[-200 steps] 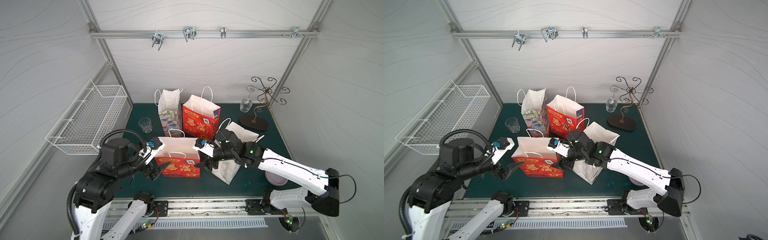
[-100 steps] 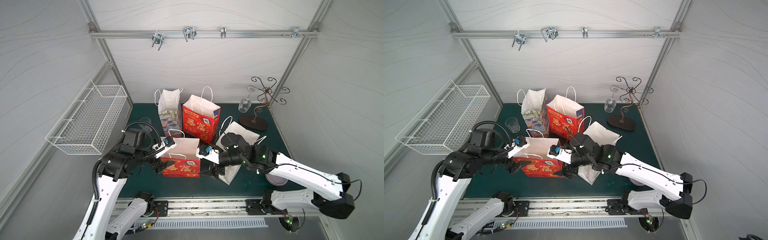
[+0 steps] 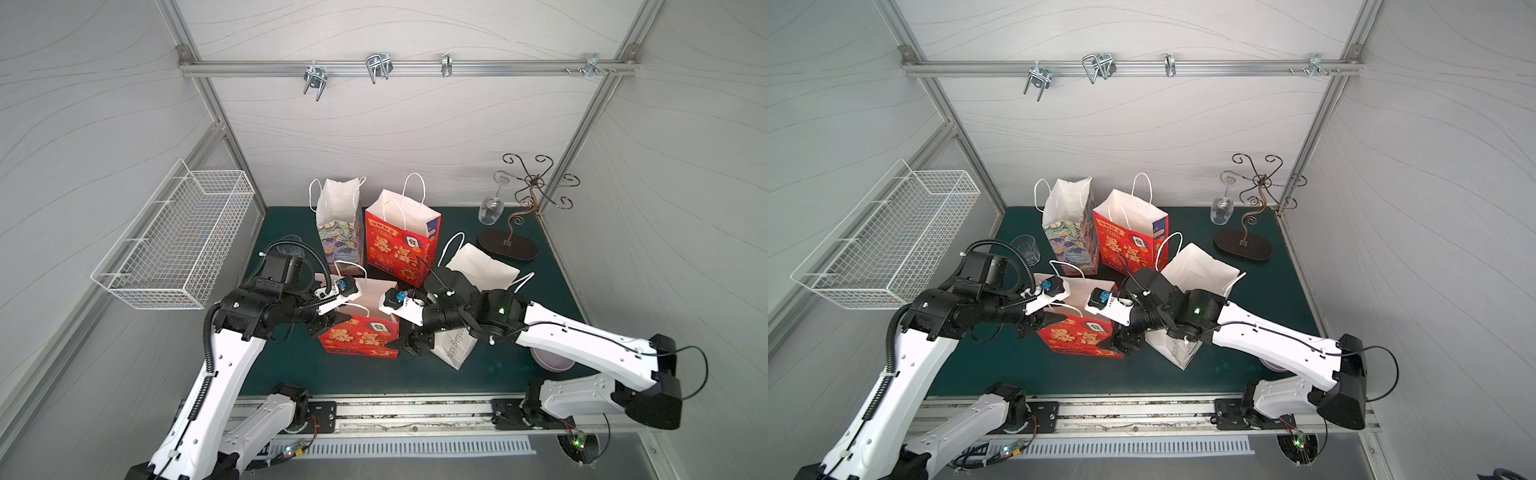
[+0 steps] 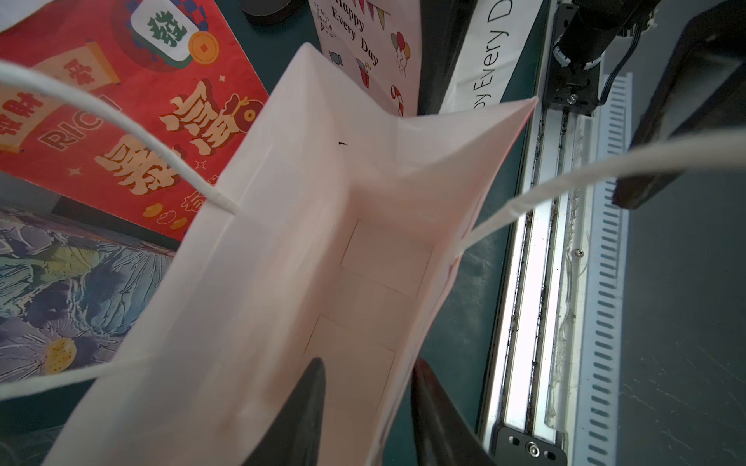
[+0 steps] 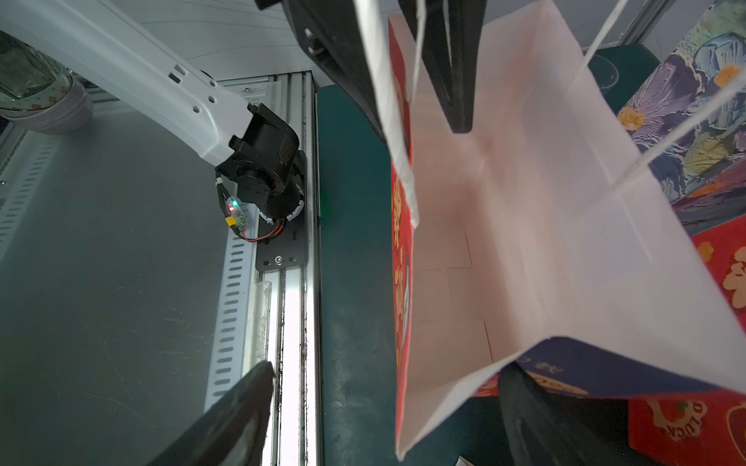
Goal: Put away the paper bag
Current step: Press the paper bag at the center of the board.
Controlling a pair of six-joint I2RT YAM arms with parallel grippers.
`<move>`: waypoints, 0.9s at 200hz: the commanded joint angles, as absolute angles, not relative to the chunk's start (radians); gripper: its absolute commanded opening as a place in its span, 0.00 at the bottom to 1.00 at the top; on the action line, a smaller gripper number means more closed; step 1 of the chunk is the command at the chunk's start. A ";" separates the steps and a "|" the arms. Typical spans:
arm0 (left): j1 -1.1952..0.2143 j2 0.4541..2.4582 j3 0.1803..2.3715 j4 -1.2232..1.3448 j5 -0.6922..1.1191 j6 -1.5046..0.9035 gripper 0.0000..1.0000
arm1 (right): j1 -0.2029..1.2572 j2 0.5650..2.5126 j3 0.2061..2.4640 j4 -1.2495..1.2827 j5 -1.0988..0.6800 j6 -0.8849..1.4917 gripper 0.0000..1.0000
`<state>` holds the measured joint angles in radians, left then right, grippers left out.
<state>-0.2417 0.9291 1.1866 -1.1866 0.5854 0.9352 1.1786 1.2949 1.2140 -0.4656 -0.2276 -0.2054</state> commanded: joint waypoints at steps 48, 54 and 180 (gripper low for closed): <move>-0.238 0.855 1.116 -1.157 0.543 0.983 0.21 | 1.115 1.271 1.159 -0.315 -0.331 -0.128 0.87; -0.238 0.853 1.110 -1.154 0.539 0.983 0.20 | 1.105 1.265 1.162 -0.334 -0.326 -0.146 0.88; -0.238 0.681 0.990 -1.030 0.419 0.877 0.00 | 1.228 1.207 1.051 -0.426 -0.081 -0.190 0.89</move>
